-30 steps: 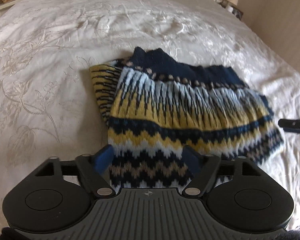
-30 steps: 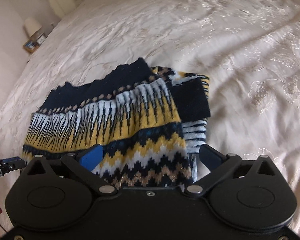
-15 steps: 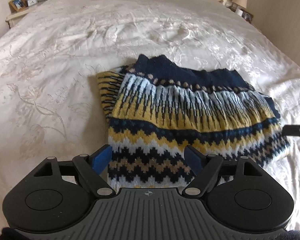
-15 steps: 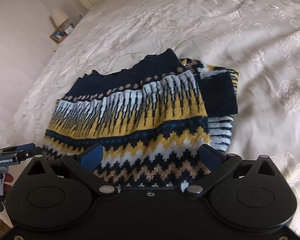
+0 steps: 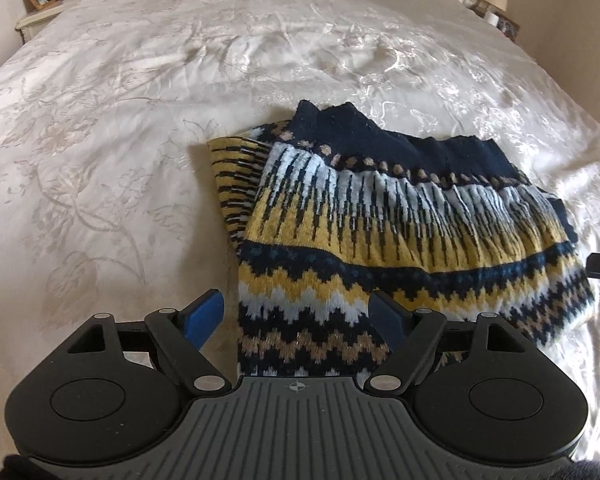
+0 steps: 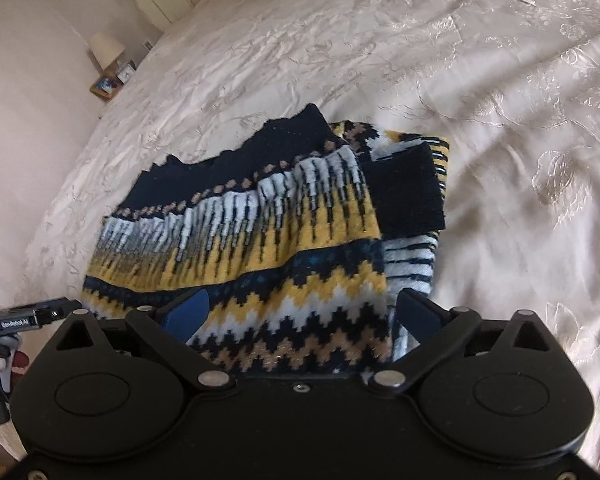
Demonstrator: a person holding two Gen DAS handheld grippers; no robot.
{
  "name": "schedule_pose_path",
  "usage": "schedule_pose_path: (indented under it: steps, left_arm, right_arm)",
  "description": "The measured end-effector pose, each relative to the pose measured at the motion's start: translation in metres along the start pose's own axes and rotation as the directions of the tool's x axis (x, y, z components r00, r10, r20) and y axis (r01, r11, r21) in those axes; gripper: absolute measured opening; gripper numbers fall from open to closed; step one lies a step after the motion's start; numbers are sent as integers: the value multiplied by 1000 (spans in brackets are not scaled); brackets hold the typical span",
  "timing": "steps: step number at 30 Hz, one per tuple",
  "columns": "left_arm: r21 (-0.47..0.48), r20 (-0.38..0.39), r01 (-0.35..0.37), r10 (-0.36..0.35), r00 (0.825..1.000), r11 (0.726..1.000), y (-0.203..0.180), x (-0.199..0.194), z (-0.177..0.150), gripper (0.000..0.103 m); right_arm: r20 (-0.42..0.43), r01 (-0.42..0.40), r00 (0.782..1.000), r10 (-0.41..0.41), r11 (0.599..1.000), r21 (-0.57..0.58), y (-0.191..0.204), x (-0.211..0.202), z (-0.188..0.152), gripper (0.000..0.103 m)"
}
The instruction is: Fold small clothes
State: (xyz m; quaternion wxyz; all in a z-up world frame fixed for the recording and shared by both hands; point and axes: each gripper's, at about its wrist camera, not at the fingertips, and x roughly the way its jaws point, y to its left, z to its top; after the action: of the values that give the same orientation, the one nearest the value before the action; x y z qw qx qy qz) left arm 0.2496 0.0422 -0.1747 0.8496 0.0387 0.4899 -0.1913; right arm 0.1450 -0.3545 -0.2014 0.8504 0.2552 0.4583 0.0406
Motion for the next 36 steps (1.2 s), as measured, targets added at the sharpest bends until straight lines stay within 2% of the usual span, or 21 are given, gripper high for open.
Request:
schedule_pose_path:
  steps: [2, 7, 9, 15, 17, 21, 22, 23, 25, 26, 28, 31, 35, 36]
  left_arm:
    - [-1, -13, 9, -9, 1000, 1000, 0, 8, 0, 79]
    - [-23, -79, 25, -26, 997, 999, 4, 31, -6, 79]
    - [-37, -97, 38, -41, 994, 999, 7, 37, -8, 79]
    - [-83, -116, 65, -75, 990, 994, 12, 44, -10, 76]
    - [-103, -111, 59, -70, 991, 993, 12, 41, -9, 63]
    - [-134, -115, 47, -62, 991, 990, 14, 36, -9, 51]
    - [-137, -121, 53, -70, 990, 989, 15, 36, -9, 46]
    - [-139, -122, 58, -75, 990, 989, 15, 36, -9, 36]
    - [-125, -118, 63, -78, 990, 990, 14, 34, -8, 23]
    - [-115, -120, 60, -74, 990, 992, 12, 35, -6, 19]
    - [-89, -125, 53, -64, 990, 995, 9, 34, -4, 17]
    - [-72, -133, 30, -40, 990, 997, 7, 34, -2, 16]
    - [-78, -135, 9, -20, 991, 997, 5, 36, -3, 16]
    - [-76, -137, 3, -14, 991, 997, 4, 37, -3, 16]
  right_arm:
    - [-19, -13, 1000, 13, 1000, 10, -4, 7, 2, 91]
    - [-68, -25, 997, 25, 1000, 11, -5, 20, 6, 61]
    - [-82, -18, 996, 19, 1000, 18, -6, 24, 6, 54]
    - [-117, -30, 992, 37, 998, 55, -13, 27, 10, 55]
    - [-127, -29, 991, 38, 997, 70, -14, 28, 10, 57]
    - [-119, -55, 991, 64, 995, 79, -15, 27, 9, 59]
    - [-121, -57, 990, 66, 995, 81, -15, 26, 8, 59]
    - [-122, -64, 990, 74, 995, 82, -15, 26, 8, 58]
    - [-118, -72, 990, 81, 994, 80, -14, 23, 8, 51]
    - [-114, -77, 990, 86, 994, 82, -14, 21, 8, 51]
    - [-103, -93, 989, 102, 992, 89, -15, 16, 8, 49]
    - [-93, -72, 992, 81, 993, 92, -20, 9, 6, 51]
    - [-115, -72, 990, 85, 991, 111, -29, 9, 0, 51]
    - [-123, -71, 989, 83, 993, 98, -28, 10, -1, 48]
